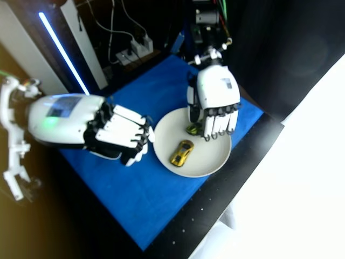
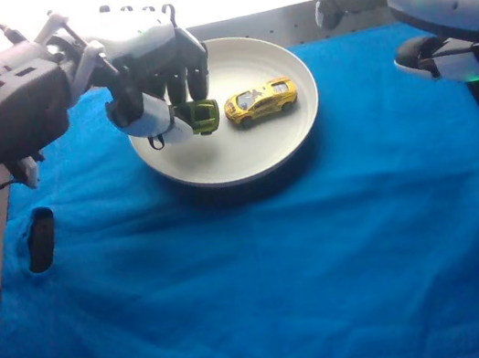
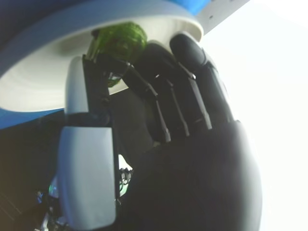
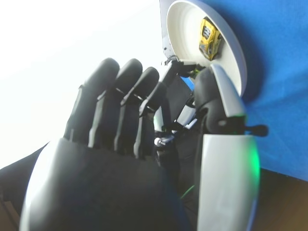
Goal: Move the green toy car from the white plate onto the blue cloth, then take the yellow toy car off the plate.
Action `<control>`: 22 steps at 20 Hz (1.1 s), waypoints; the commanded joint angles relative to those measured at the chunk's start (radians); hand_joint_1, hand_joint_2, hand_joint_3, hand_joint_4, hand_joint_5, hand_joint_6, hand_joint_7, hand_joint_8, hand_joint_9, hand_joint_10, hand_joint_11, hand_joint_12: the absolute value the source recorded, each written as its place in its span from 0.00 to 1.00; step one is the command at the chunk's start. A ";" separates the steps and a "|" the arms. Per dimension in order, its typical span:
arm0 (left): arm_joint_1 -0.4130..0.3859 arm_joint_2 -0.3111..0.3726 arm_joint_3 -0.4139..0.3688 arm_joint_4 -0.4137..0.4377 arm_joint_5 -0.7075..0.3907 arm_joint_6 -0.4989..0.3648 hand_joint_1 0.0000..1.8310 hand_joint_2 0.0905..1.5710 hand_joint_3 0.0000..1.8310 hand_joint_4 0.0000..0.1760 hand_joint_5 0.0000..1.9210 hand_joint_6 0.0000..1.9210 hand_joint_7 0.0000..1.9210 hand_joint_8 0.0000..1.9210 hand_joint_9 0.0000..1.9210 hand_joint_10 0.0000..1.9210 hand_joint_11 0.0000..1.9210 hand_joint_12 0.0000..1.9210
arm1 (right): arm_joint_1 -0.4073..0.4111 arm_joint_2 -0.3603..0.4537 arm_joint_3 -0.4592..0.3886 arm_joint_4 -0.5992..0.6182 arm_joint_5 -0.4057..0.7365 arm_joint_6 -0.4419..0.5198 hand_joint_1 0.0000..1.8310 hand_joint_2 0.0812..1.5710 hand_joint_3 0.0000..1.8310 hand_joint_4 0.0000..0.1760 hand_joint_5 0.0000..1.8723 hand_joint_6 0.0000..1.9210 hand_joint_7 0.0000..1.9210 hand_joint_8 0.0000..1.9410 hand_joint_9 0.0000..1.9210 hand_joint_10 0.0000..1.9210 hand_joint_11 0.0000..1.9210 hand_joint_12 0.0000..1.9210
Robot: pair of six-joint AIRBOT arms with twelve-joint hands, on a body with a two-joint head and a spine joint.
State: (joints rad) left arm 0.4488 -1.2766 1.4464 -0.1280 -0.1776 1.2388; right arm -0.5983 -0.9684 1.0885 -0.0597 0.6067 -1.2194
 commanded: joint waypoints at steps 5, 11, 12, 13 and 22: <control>-0.009 0.104 -0.117 0.036 -0.205 0.003 0.66 0.75 0.00 0.00 0.41 0.64 0.42 0.70 0.38 0.73 0.31 0.88 | 0.018 -0.001 -0.001 0.012 0.119 -0.006 0.74 0.53 0.16 0.00 0.25 0.44 0.30 0.50 0.25 0.67 0.14 0.96; 0.038 0.263 -0.315 0.103 -0.336 0.003 0.65 0.75 0.00 0.00 0.40 0.63 0.46 0.69 0.41 0.76 0.31 0.96 | 0.018 0.001 -0.003 0.027 0.119 -0.006 0.70 0.53 0.19 0.00 0.28 0.33 0.32 0.42 0.23 0.63 0.09 0.94; 0.049 0.285 -0.343 0.111 -0.355 0.003 0.66 0.75 0.00 0.00 0.41 0.61 0.47 0.69 0.41 0.76 0.31 0.96 | 0.018 0.001 -0.003 0.029 0.118 -0.006 0.70 0.53 0.19 0.00 0.29 0.33 0.33 0.42 0.25 0.63 0.14 0.92; 0.064 0.310 -0.375 0.115 -0.378 0.004 0.73 0.73 0.00 0.00 0.43 0.58 0.48 0.62 0.41 0.73 0.33 0.91 | 0.018 0.001 -0.003 0.031 0.118 -0.006 0.69 0.52 0.21 0.00 0.31 0.34 0.36 0.43 0.30 0.62 0.24 0.88; 0.162 0.418 -0.527 0.158 -0.444 0.001 0.68 0.72 0.00 0.00 0.43 0.57 0.50 0.62 0.39 0.71 0.27 0.93 | 0.018 0.001 -0.002 0.038 0.112 -0.006 0.67 0.61 0.08 0.00 0.28 0.34 0.32 0.48 0.25 0.70 0.15 0.97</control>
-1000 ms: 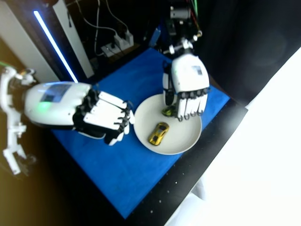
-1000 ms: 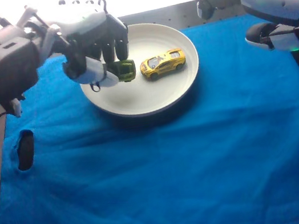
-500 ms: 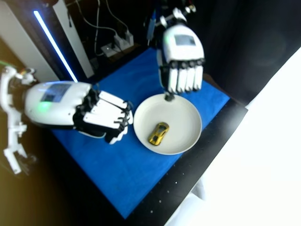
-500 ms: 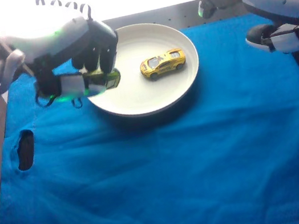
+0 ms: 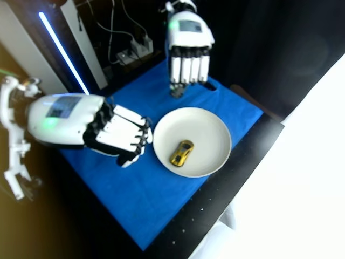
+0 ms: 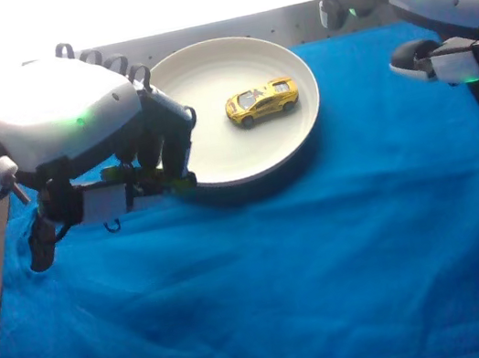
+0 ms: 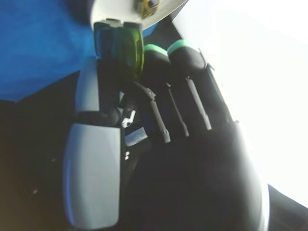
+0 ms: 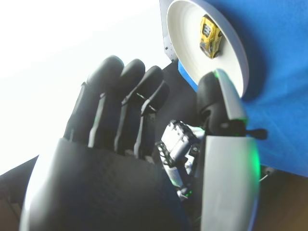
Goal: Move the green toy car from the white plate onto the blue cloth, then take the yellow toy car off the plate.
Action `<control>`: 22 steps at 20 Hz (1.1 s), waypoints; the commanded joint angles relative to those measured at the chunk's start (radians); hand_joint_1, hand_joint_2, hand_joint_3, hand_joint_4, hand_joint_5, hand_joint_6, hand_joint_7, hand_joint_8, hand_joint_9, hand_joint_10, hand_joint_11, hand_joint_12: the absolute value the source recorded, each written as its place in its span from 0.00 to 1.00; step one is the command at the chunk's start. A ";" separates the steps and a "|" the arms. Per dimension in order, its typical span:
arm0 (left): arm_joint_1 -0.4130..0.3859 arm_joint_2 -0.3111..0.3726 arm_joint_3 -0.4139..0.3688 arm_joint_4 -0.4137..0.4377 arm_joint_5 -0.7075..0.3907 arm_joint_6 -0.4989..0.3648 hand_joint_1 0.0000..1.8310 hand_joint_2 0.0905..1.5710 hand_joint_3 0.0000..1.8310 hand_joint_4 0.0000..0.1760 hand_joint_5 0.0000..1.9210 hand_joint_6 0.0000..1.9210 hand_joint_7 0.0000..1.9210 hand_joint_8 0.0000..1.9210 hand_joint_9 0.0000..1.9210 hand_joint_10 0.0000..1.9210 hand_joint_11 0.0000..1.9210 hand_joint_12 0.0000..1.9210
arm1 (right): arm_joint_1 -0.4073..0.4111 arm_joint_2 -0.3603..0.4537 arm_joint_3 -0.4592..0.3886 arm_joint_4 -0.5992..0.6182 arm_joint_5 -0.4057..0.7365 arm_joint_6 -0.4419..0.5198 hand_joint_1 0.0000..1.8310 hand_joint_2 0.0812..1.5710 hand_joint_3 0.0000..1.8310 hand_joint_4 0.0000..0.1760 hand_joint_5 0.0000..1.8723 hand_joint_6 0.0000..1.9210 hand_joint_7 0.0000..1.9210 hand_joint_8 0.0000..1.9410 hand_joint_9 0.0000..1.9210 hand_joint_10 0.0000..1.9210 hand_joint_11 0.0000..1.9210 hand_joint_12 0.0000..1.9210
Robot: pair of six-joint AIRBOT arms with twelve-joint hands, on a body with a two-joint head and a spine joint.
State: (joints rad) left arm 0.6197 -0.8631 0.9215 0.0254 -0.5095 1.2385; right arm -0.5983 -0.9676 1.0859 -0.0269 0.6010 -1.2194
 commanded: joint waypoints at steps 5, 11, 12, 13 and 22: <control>0.081 0.028 -0.044 0.024 -0.105 -0.073 0.74 0.72 0.00 0.00 0.42 0.58 0.49 0.60 0.41 0.72 0.29 0.79 | 0.018 0.000 0.002 0.009 0.112 -0.006 0.66 0.64 0.06 0.00 0.26 0.36 0.33 0.42 0.25 0.64 0.14 0.93; 0.176 0.038 -0.058 0.023 -0.101 -0.152 0.63 0.77 0.00 0.08 0.38 0.70 0.43 0.67 0.34 0.57 0.16 0.82 | 0.017 0.000 0.002 0.013 0.109 -0.006 0.63 0.66 0.05 0.00 0.23 0.45 0.32 0.43 0.25 0.64 0.16 0.93; 0.178 0.038 -0.057 0.021 -0.098 -0.152 0.63 0.77 0.00 0.04 0.36 0.72 0.43 0.67 0.32 0.58 0.15 0.85 | 0.017 0.000 0.002 0.013 0.109 -0.006 0.63 0.66 0.05 0.00 0.23 0.44 0.32 0.41 0.23 0.63 0.11 0.95; 0.178 0.038 -0.057 0.019 -0.098 -0.152 0.54 0.76 0.00 0.39 0.39 0.69 0.35 0.51 0.28 0.56 0.11 0.85 | 0.017 0.000 0.002 0.013 0.109 -0.006 0.63 0.66 0.05 0.00 0.24 0.42 0.33 0.39 0.23 0.63 0.10 0.95; 0.195 0.070 -0.058 -0.063 -0.264 -0.149 0.22 0.60 0.00 0.75 0.14 0.00 0.15 0.00 0.13 0.04 0.00 0.50 | 0.017 0.000 0.002 0.016 0.109 -0.006 0.66 0.67 0.03 0.00 0.24 0.39 0.32 0.41 0.23 0.65 0.11 0.96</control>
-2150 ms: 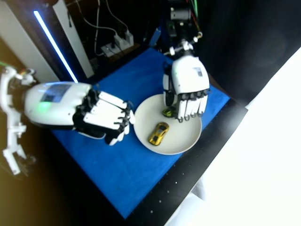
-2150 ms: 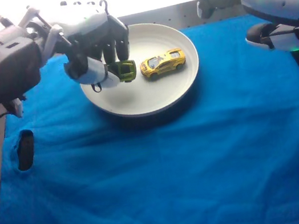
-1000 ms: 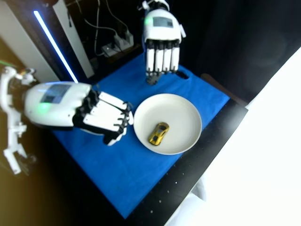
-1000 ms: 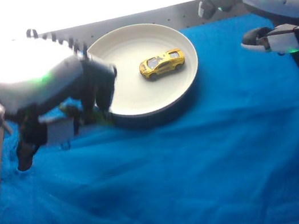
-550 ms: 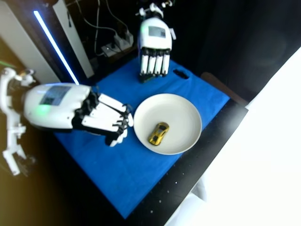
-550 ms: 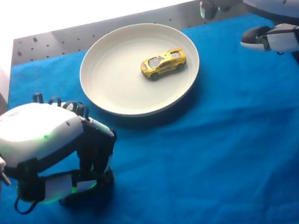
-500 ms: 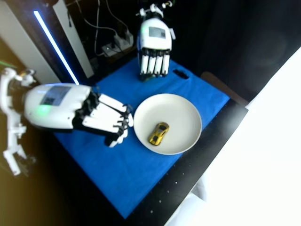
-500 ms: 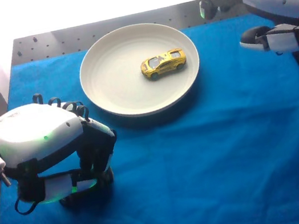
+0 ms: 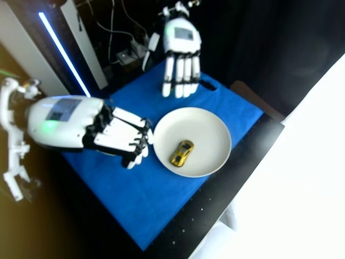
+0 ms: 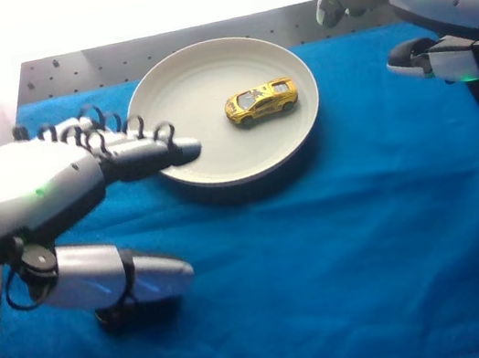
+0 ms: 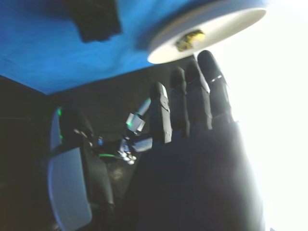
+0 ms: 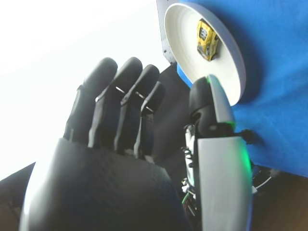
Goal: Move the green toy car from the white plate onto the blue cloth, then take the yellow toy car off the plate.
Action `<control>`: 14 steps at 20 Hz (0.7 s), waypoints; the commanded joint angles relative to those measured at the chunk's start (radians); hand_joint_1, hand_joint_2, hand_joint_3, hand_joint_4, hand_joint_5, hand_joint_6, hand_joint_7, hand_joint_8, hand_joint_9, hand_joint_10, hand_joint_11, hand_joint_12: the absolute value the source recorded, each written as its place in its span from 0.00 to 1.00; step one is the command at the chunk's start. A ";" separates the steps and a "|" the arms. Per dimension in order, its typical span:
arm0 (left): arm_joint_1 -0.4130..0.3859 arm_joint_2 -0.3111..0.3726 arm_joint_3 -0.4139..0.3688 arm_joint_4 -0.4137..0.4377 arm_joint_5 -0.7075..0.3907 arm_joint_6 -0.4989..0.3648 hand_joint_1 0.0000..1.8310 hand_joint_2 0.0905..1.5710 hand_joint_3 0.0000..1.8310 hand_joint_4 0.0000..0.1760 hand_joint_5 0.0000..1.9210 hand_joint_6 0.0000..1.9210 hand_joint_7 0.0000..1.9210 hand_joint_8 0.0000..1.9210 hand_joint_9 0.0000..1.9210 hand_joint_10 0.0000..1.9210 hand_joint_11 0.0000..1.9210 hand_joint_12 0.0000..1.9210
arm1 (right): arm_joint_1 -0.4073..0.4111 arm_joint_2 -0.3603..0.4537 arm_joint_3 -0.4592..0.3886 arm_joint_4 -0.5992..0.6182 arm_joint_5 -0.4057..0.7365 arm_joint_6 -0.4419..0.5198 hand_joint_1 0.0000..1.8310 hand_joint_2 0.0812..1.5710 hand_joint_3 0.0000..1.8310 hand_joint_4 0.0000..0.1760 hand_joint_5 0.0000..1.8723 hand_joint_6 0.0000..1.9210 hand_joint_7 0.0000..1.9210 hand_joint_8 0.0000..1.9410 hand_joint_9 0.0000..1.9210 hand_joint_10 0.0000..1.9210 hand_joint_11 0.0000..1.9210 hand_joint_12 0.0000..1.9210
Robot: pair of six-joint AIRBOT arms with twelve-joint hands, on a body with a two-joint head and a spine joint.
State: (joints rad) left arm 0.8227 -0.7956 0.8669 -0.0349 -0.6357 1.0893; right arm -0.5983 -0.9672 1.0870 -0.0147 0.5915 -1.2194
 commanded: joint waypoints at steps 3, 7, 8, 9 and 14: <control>-0.007 0.009 -0.003 -0.038 -0.207 0.025 0.25 0.68 0.00 0.70 0.20 0.01 0.19 0.00 0.18 0.02 0.00 0.55 | 0.017 0.000 0.001 0.005 0.118 -0.006 0.66 0.67 0.02 0.00 0.23 0.46 0.33 0.44 0.27 0.64 0.19 0.92; -0.006 0.002 -0.002 -0.137 -0.325 0.115 0.37 0.75 0.00 0.51 0.27 0.01 0.22 0.00 0.18 0.00 0.00 0.40 | 0.018 -0.001 0.011 0.009 0.119 -0.006 0.56 0.65 0.00 0.00 0.29 0.30 0.34 0.30 0.26 0.54 0.10 0.90; -0.006 -0.001 -0.001 -0.157 -0.344 0.131 0.37 0.75 0.00 0.51 0.27 0.01 0.22 0.00 0.18 0.00 0.00 0.40 | 0.018 -0.001 0.015 0.009 0.119 -0.006 0.56 0.65 0.00 0.00 0.29 0.30 0.34 0.30 0.26 0.54 0.10 0.90; -0.006 -0.008 0.004 -0.178 -0.367 0.145 0.38 0.75 0.00 0.53 0.28 0.01 0.22 0.00 0.19 0.00 0.00 0.43 | 0.018 -0.005 0.021 0.011 0.119 -0.006 0.53 0.65 0.00 0.00 0.31 0.26 0.34 0.27 0.25 0.52 0.06 0.90; 0.000 -0.036 0.027 -0.226 -0.409 0.147 0.38 0.76 0.00 0.57 0.32 0.01 0.27 0.00 0.22 0.01 0.00 0.52 | 0.035 -0.056 0.065 0.036 0.118 -0.006 0.43 0.62 0.00 0.00 0.35 0.07 0.33 0.21 0.25 0.57 0.17 0.91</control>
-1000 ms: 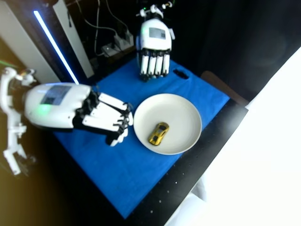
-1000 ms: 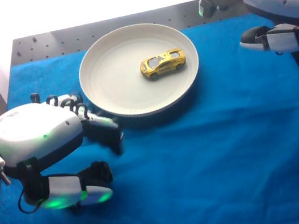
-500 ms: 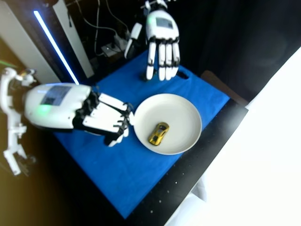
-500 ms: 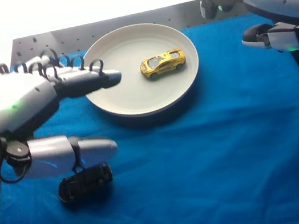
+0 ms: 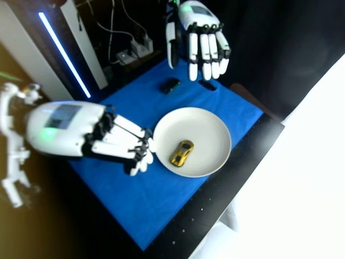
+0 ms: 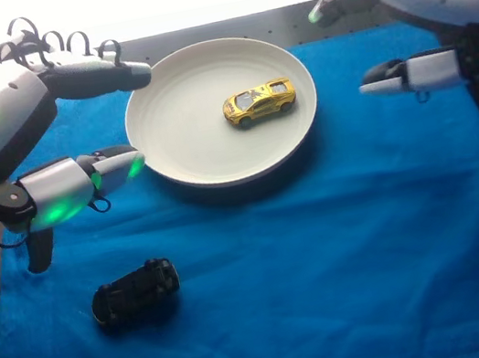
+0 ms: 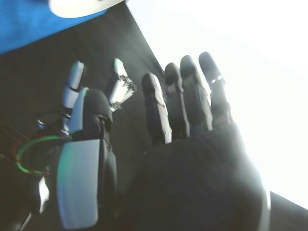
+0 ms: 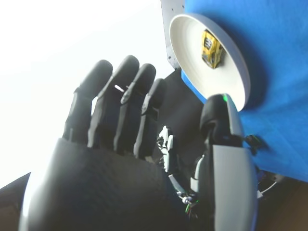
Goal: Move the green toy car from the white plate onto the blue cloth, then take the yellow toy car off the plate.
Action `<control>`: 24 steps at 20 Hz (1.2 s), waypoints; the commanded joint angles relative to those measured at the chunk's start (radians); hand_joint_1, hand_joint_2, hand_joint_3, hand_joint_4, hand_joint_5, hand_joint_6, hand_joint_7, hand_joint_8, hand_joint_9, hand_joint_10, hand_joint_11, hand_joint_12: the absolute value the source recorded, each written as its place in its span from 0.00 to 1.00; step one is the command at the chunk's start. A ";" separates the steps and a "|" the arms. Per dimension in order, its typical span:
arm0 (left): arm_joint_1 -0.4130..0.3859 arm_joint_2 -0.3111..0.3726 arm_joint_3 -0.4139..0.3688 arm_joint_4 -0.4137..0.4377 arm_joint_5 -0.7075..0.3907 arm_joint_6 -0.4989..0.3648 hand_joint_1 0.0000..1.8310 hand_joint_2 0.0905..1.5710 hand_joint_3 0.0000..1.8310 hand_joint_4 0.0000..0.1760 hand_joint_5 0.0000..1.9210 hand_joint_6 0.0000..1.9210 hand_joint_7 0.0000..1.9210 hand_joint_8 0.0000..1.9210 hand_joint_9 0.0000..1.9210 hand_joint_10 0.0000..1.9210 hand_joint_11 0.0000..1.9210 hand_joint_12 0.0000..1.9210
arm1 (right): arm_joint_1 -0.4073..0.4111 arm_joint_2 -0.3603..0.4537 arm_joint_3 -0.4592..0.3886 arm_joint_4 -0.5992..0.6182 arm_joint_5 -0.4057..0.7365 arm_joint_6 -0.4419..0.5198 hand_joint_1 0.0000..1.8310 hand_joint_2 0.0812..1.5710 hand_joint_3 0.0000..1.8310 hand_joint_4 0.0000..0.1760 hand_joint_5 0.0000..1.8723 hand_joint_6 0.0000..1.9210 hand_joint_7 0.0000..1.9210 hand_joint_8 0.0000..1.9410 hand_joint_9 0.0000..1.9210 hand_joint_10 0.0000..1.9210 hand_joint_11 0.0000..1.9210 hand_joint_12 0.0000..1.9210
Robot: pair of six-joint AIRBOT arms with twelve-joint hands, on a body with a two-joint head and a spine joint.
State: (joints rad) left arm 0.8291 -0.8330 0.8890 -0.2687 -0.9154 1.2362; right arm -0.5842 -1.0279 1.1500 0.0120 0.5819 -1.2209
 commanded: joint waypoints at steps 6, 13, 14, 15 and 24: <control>0.019 -0.002 0.002 -0.011 -0.147 0.000 0.43 0.74 0.00 0.32 0.36 0.01 0.33 0.01 0.29 0.02 0.00 0.68 | 0.103 -0.081 0.077 0.013 0.058 -0.005 0.46 0.59 0.00 0.00 0.36 0.04 0.36 0.14 0.24 0.47 0.11 0.87; 0.031 -0.010 0.002 -0.015 -0.143 0.000 0.44 0.73 0.00 0.29 0.40 0.01 0.38 0.01 0.34 0.04 0.04 0.72 | 0.181 -0.191 0.186 -0.020 -0.089 -0.005 0.46 0.61 0.00 0.00 0.39 0.01 0.41 0.14 0.26 0.60 0.15 0.93; 0.031 -0.011 0.002 -0.015 -0.140 0.000 0.42 0.73 0.00 0.34 0.40 0.01 0.37 0.00 0.34 0.04 0.02 0.75 | 0.187 -0.205 0.201 -0.030 -0.112 -0.005 0.50 0.60 0.00 0.00 0.41 0.01 0.34 0.51 0.29 0.79 0.25 1.00; 0.031 -0.012 0.003 -0.015 -0.138 0.000 0.42 0.73 0.00 0.34 0.40 0.01 0.37 0.00 0.34 0.04 0.02 0.75 | 0.195 -0.226 0.221 -0.043 -0.140 -0.005 0.50 0.60 0.00 0.00 0.41 0.01 0.34 0.51 0.29 0.79 0.25 1.00; 0.030 -0.018 0.002 -0.014 -0.135 0.000 0.46 0.71 0.00 0.30 0.43 0.01 0.39 0.00 0.37 0.05 0.08 0.77 | 0.200 -0.314 0.303 -0.052 -0.226 -0.005 0.48 0.62 0.00 0.00 0.43 0.02 0.26 0.35 0.13 0.66 0.05 1.00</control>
State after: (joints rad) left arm 0.8661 -0.8463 0.8886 -0.2958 -0.9276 1.2362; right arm -0.4015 -1.3415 1.4544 -0.0395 0.2466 -1.2209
